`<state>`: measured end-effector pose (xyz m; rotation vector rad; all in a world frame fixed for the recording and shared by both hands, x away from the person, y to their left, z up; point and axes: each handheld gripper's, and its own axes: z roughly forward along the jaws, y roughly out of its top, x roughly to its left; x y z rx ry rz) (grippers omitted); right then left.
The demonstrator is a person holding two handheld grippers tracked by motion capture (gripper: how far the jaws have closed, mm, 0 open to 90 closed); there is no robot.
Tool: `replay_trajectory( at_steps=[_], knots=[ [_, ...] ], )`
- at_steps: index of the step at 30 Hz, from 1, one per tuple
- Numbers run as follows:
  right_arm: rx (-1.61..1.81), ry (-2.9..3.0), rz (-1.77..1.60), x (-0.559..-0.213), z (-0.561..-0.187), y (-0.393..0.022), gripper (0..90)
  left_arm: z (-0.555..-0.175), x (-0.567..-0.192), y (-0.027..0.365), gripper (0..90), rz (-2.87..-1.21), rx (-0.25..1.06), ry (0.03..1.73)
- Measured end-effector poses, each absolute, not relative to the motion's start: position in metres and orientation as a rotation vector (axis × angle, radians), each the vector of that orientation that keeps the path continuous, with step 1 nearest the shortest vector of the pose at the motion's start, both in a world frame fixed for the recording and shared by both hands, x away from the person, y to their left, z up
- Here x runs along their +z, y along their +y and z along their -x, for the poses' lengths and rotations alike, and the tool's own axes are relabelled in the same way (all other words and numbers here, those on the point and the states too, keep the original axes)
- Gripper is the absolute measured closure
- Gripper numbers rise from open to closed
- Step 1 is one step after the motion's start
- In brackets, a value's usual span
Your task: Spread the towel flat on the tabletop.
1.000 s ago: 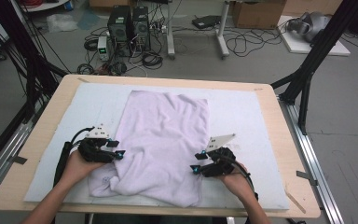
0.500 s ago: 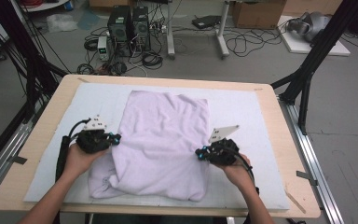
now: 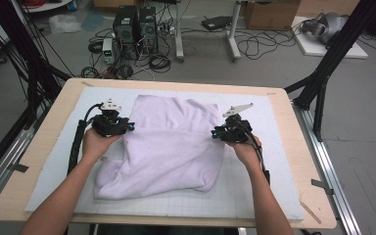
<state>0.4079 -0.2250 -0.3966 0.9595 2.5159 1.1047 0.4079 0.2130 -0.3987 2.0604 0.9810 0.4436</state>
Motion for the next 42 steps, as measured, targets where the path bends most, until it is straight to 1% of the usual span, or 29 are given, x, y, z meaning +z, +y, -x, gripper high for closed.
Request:
replay_trajectory(
  at_steps=[4,5,8,11,13,18,19,21,22,23,24,25,26,28,31,34,38,40,42],
  knots=[
    [1.198,2.515,-0.892,-0.386,-0.385,-0.229,62.7,-0.384,-0.391,0.225,56.3,-2.035,0.443,0.928],
    [1.216,2.523,-0.859,-0.385,-0.377,-0.228,61.0,-0.375,-0.39,0.228,56.1,-2.04,0.447,0.905],
    [1.201,2.562,-0.758,-0.386,-0.35,-0.221,57.9,-0.355,-0.39,0.233,51.2,-2.049,0.446,0.883],
    [1.221,2.601,-0.695,-0.394,-0.326,-0.214,55.9,-0.333,-0.392,0.236,48.5,-2.045,0.42,0.844],
    [1.269,2.625,-0.671,-0.401,-0.314,-0.211,54.8,-0.322,-0.396,0.235,47.6,-2.054,0.376,0.811],
    [1.27,2.694,-0.625,-0.421,-0.296,-0.201,53.2,-0.302,-0.414,0.222,46.0,-2.134,0.3,0.722],
    [1.249,2.707,-0.616,-0.425,-0.295,-0.199,53.4,-0.301,-0.418,0.219,47.1,-2.162,0.293,0.71],
    [1.238,2.738,-0.623,-0.432,-0.294,-0.196,56.9,-0.3,-0.428,0.213,57.4,-2.219,0.259,0.682],
    [1.23,2.753,-0.623,-0.435,-0.295,-0.195,62.2,-0.3,-0.432,0.211,66.5,-2.238,0.266,0.664],
    [1.216,2.769,-0.626,-0.438,-0.295,-0.193,68.6,-0.299,-0.434,0.208,71.4,-2.237,0.292,0.664],
    [1.197,2.788,-0.622,-0.441,-0.295,-0.192,73.5,-0.301,-0.434,0.208,77.0,-2.235,0.29,0.666],
    [1.227,2.794,-0.627,-0.443,-0.296,-0.192,79.5,-0.304,-0.433,0.208,81.0,-2.234,0.279,0.675],
    [1.233,2.808,-0.625,-0.442,-0.296,-0.193,83.9,-0.306,-0.432,0.208,82.8,-2.231,0.272,0.684],
    [1.202,2.811,-0.602,-0.438,-0.297,-0.194,85.8,-0.309,-0.427,0.208,85.2,-2.22,0.286,0.692],
    [1.208,2.769,-0.616,-0.423,-0.303,-0.202,86.7,-0.316,-0.412,0.209,85.4,-2.148,0.34,0.718],
    [1.21,2.707,-0.637,-0.404,-0.316,-0.211,87.0,-0.332,-0.395,0.208,85.5,-2.089,0.402,0.754],
    [1.199,2.629,-0.705,-0.38,-0.344,-0.221,87.2,-0.362,-0.382,0.208,85.7,-2.016,0.426,0.836],
    [1.182,2.581,-0.754,-0.371,-0.362,-0.226,87.3,-0.38,-0.382,0.209,85.7,-2.011,0.465,0.888],
    [1.184,2.549,-0.831,-0.368,-0.381,-0.231,87.3,-0.397,-0.387,0.21,85.7,-1.997,0.464,0.937]
  ],
)
